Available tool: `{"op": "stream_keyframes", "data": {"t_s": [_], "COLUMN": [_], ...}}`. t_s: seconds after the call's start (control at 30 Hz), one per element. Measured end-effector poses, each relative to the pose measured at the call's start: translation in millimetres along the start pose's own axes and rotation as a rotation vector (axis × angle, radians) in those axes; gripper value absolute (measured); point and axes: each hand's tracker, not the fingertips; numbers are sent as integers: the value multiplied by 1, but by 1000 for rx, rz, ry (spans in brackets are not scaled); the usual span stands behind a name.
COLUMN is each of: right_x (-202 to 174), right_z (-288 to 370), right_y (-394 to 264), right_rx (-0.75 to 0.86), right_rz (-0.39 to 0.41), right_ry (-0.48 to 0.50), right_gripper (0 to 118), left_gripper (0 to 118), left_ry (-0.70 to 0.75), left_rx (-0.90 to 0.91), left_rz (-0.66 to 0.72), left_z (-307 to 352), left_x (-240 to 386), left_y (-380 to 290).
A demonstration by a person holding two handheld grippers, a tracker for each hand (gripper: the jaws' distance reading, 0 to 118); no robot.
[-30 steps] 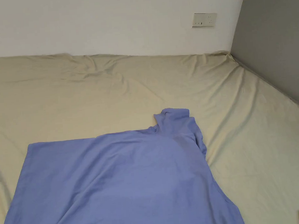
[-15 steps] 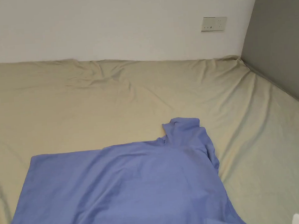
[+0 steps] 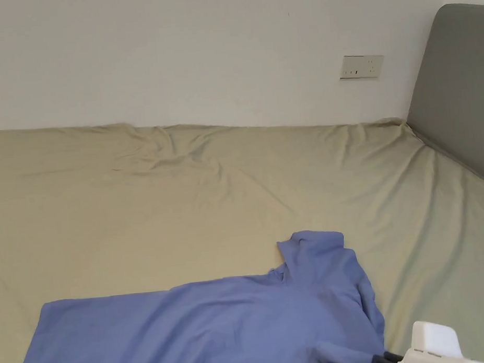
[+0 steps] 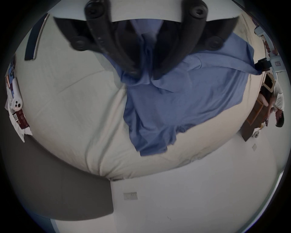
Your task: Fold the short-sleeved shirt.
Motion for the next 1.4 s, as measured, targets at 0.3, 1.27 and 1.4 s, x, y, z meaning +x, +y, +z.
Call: {"op": "stream_keyframes", "data": {"t_s": [0.3, 1.27, 1.4], "right_x": [17, -8, -6], "right_z": [93, 198, 196], "right_y": [-27, -152, -150], "right_rx": [288, 127, 122], "right_rz": [-67, -32, -34], "right_ry": [107, 125, 102], "right_gripper": [82, 2, 2], "left_gripper": [107, 31, 83], "left_ry": [-293, -138, -132], "left_rx": [98, 91, 34], "left_rz": [241, 78, 25], "left_z": [70, 63, 34], "left_x": [-38, -53, -41], "left_y": [-46, -81, -71]}}
